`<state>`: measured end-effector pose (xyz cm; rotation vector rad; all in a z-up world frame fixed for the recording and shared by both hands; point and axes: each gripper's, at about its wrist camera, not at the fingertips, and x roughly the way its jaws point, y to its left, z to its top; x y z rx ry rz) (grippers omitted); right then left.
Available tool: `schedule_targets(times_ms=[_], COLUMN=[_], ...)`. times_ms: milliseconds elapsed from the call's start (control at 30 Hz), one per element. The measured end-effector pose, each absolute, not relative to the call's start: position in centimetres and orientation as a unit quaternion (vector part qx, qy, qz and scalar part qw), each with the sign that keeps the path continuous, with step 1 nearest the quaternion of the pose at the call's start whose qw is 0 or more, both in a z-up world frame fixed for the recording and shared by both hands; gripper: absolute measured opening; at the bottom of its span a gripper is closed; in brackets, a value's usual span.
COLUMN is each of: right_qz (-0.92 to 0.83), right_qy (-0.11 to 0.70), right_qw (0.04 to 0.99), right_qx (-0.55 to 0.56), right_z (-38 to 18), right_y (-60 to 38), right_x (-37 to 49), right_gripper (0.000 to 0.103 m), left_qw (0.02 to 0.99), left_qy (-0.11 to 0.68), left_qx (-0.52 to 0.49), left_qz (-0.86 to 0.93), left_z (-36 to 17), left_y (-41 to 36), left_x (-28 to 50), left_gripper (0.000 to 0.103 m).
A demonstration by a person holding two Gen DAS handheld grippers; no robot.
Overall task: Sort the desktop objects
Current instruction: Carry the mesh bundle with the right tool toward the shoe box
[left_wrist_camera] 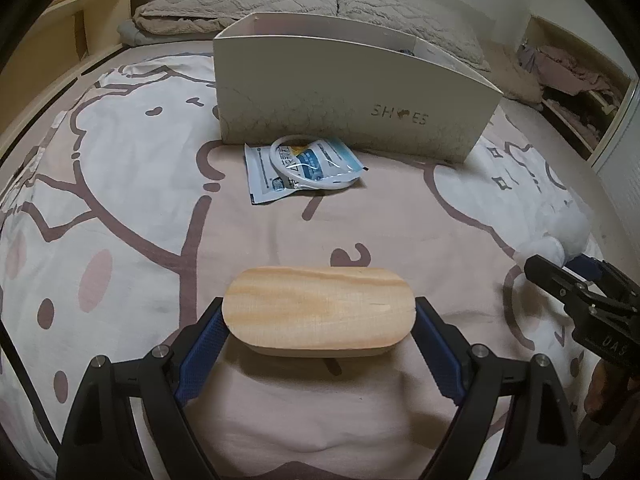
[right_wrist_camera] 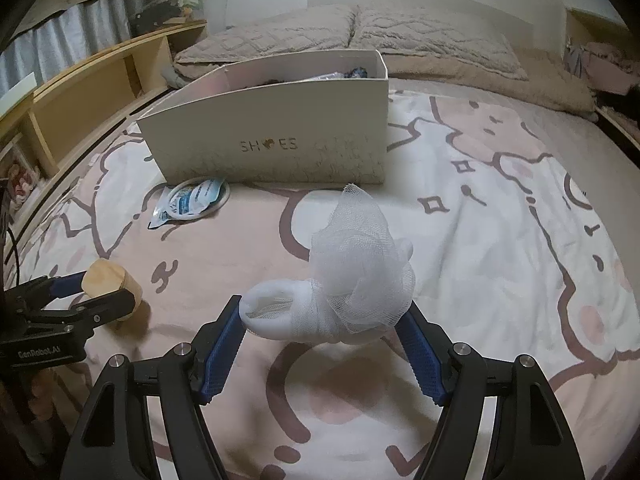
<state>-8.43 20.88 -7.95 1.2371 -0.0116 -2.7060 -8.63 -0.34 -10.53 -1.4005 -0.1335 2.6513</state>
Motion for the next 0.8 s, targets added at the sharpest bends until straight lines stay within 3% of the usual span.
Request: schedule_targets(times_ms=[800], right_qz=[-0.918], right_qy=[-0.012], right_qw=[0.134], right_qx=[0.373], right_z=[-6.1], right_y=[20.9], right_x=[-9.4], right_gripper=[0.075], left_qw=[0.036], left_qy=[-0.053], left_qx=[-0.423], left_qz=[0.904], left_z=[-9.1], left_y=[-2.1], left_x=[-8.9], left_gripper=[0.09])
